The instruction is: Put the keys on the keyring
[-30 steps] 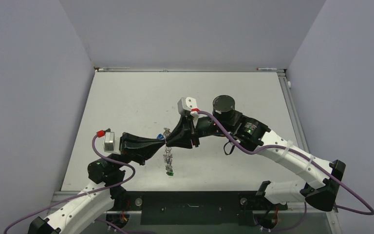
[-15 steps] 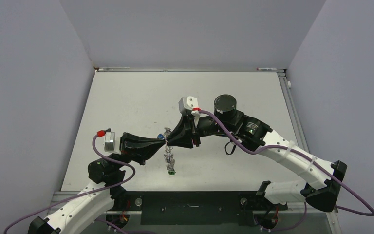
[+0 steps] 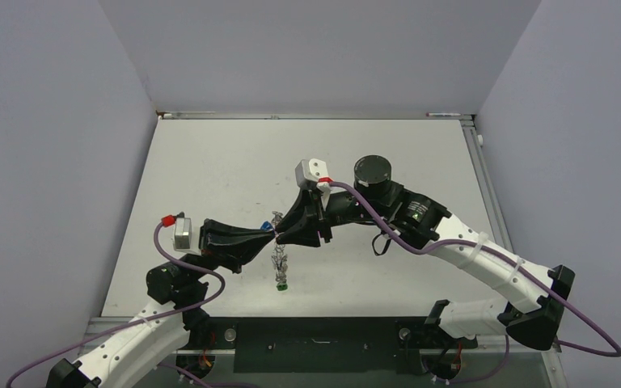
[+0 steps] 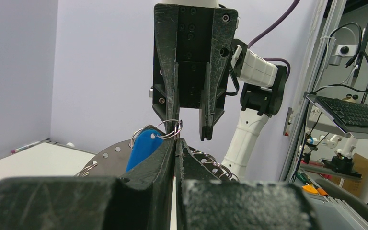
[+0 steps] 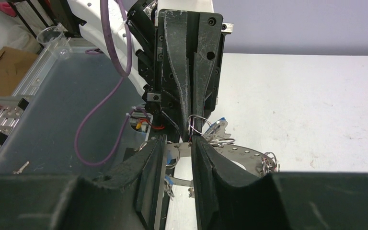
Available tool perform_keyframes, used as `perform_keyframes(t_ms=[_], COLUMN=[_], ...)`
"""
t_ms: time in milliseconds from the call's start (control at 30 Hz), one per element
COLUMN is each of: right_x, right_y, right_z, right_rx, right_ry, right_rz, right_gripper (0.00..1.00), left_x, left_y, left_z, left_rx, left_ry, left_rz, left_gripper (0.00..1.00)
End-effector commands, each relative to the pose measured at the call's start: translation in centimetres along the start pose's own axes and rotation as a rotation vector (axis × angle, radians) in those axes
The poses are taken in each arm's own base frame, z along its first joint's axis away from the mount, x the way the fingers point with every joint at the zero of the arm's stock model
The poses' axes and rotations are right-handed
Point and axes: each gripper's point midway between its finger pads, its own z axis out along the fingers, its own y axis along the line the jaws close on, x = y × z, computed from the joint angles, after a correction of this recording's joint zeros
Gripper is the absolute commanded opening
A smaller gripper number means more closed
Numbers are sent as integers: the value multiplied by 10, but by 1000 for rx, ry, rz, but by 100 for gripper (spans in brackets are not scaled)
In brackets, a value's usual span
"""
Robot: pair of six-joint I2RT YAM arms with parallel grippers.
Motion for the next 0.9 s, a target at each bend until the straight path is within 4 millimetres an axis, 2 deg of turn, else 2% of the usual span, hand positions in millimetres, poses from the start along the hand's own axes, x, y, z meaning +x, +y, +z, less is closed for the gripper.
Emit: perform_keyframes(t_ms=[0,467,667,800,867], right_x=[-30,-18,-11,-5,-6], right_y=[4,-3,-3,-5,-5], right_z=[0,8,17,23,21], right_rx=[-36,-29,-29,-18,-9], right_ry=[-73,-41,-13,25,27], right_rz=[-75,-47,-61,-100,-110], right_gripper=[27,17,5,5,5], left_x=[-12,-14,-14,-16,-16], left_y=[1,1,3,3,5], left_z=[4,4,3,2,0], left_rx=[-8,-13,-19,-31,-47], left_ry=[-48,-61,-67,-79,-82], left_rz=[25,25,22,20,22], left_gripper=[0,0,0,0,5])
